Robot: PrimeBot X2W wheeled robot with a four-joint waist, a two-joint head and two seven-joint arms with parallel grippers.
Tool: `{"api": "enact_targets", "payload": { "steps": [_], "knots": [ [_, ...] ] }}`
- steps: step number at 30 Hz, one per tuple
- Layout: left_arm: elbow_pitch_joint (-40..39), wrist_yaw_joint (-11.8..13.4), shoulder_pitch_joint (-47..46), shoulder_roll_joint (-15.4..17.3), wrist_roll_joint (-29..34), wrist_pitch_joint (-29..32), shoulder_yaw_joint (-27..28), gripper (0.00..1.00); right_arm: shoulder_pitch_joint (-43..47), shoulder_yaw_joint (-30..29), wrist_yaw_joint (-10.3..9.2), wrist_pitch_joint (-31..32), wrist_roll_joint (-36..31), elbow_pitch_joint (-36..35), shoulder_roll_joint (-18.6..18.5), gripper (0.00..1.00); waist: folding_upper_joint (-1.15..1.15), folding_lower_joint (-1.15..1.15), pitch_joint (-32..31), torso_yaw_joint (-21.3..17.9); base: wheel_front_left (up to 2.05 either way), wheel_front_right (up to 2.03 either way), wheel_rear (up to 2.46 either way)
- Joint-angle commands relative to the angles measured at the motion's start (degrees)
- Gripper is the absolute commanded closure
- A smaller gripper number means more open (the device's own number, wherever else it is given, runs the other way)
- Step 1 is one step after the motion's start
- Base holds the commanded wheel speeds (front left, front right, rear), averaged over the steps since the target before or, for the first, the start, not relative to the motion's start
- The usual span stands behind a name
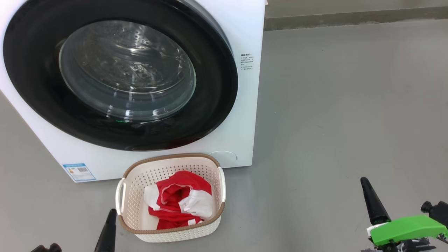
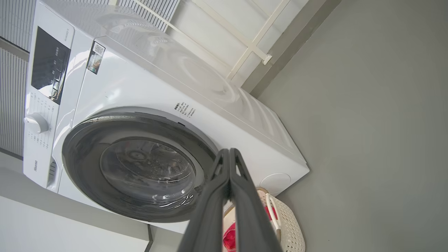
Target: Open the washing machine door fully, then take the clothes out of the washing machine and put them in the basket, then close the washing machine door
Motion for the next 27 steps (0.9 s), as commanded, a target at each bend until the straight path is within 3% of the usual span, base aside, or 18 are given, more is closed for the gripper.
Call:
{"api": "enact_targets", "payload": {
  "steps": [1, 27],
  "knots": [
    [-1.03, -0.25, -2.65, 0.63, -1.73, 0.35, 1.44, 1.0, -3.06, 0.19, -0.03, 0.26, 1.49, -1.37, -0.82, 1.0, 0.0, -0.01, 0.04, 0.03, 0.0, 0.0, 0.0],
    [0.01, -0.33, -5.24, 0.74, -19.42, 4.63, 2.47, 1.0, -5.03, -1.4, -0.04, 4.69, 17.47, -0.74, -0.84, 1.0, 0.0, -0.01, 0.93, 0.55, 0.0, 0.0, 0.0]
  ]
}}
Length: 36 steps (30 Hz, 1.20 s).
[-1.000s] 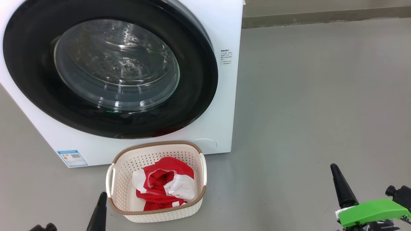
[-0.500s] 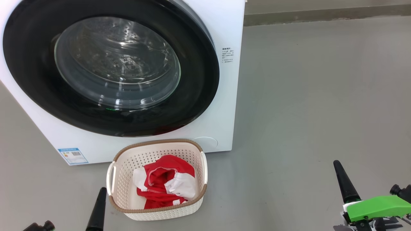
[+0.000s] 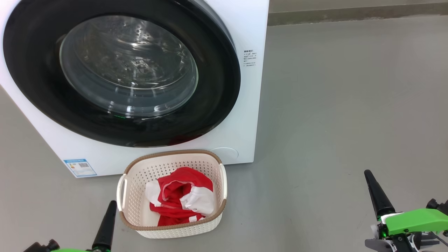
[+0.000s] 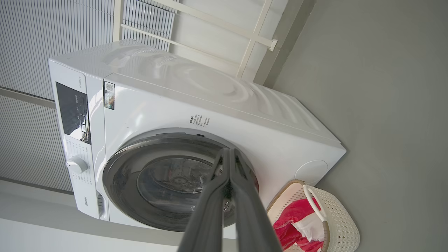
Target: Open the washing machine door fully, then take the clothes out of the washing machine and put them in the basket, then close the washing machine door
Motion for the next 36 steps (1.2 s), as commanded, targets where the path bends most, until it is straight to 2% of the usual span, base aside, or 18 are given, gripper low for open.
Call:
{"api": "enact_targets", "payload": {
  "steps": [1, 19, 36],
  "knots": [
    [-0.98, -0.33, -2.78, 0.74, -2.46, 0.65, 1.9, 1.0, -2.93, 0.38, -0.03, 0.58, 2.18, -1.28, -0.82, 1.0, 0.0, 0.0, 0.07, 0.04, 0.0, 0.0, 0.0],
    [-0.31, -0.38, -4.47, 0.81, -14.01, 3.45, 2.57, 1.0, -4.22, -0.69, -0.04, 3.49, 12.6, -0.88, -0.82, 1.0, 0.0, 0.0, 0.65, 0.39, 0.0, 0.0, 0.0],
    [-0.3, -0.38, -4.48, 0.81, -14.15, 3.47, 2.57, 1.0, -4.24, -0.82, -0.04, 3.62, 12.62, -0.86, -0.73, 1.0, 0.0, 0.0, 0.66, 0.39, 0.0, 0.0, 0.0]
  ]
}}
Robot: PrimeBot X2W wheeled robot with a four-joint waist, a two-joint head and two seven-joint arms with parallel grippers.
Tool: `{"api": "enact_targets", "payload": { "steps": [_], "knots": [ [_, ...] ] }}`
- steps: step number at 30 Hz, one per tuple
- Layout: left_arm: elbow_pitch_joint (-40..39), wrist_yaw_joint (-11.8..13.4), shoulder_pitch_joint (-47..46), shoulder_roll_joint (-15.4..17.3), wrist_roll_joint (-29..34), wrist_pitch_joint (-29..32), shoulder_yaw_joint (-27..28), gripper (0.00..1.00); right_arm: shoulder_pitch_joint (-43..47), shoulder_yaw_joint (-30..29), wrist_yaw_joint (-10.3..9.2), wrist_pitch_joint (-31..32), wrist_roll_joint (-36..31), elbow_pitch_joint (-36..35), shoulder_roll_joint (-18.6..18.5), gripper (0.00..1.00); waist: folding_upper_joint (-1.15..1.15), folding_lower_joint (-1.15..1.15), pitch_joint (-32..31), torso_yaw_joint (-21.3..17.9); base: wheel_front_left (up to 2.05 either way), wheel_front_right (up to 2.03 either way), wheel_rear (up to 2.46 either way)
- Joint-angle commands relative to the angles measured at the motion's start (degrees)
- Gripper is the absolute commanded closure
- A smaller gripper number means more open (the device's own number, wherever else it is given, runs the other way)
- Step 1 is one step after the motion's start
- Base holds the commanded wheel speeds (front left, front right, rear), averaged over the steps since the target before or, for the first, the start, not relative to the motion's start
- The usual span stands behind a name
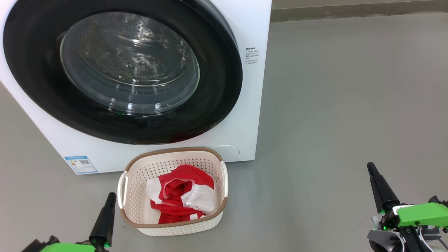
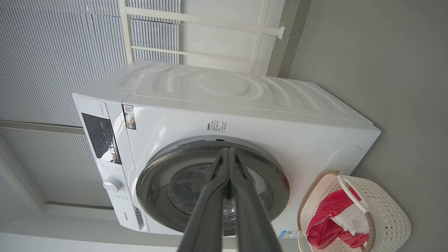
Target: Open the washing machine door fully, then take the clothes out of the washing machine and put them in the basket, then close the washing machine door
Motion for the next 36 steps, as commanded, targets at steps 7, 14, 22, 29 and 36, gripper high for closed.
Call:
{"api": "enact_targets", "payload": {
  "steps": [7, 14, 22, 29, 36],
  "knots": [
    [-1.14, -0.38, -2.35, 0.81, -0.4, 0.43, 2.02, 1.0, -2.36, 0.76, -0.04, 0.4, 0.15, -1.41, -0.71, 1.0, 0.0, 0.0, 0.0, 0.0, 0.0, 0.0, 0.0],
    [-1.14, -0.38, -2.35, 0.81, -0.41, 0.42, 2.02, 1.0, -2.36, 0.72, -0.04, 0.44, 0.11, -1.41, -0.68, 1.0, 0.0, 0.0, 0.0, 0.0, 0.0, 0.0, 0.0],
    [-1.14, -0.38, -2.35, 0.81, -0.41, 0.42, 2.02, 1.0, -2.37, 0.68, -0.04, 0.47, 0.08, -1.41, -0.65, 1.0, 0.0, 0.0, 0.0, 0.0, 0.0, 0.0, 0.0],
    [-1.15, -0.38, -2.34, 0.81, -0.41, 0.42, 2.02, 1.0, -2.37, 0.65, -0.04, 0.49, 0.05, -1.41, -0.63, 1.0, 0.0, 0.0, 0.0, 0.0, 0.0, 0.0, 0.0],
    [-1.15, -0.38, -2.34, 0.81, -0.41, 0.42, 2.01, 1.0, -2.37, 0.62, -0.04, 0.51, 0.03, -1.41, -0.61, 1.0, 0.0, 0.0, 0.0, 0.0, 0.0, 0.0, 0.0]
  ]
}}
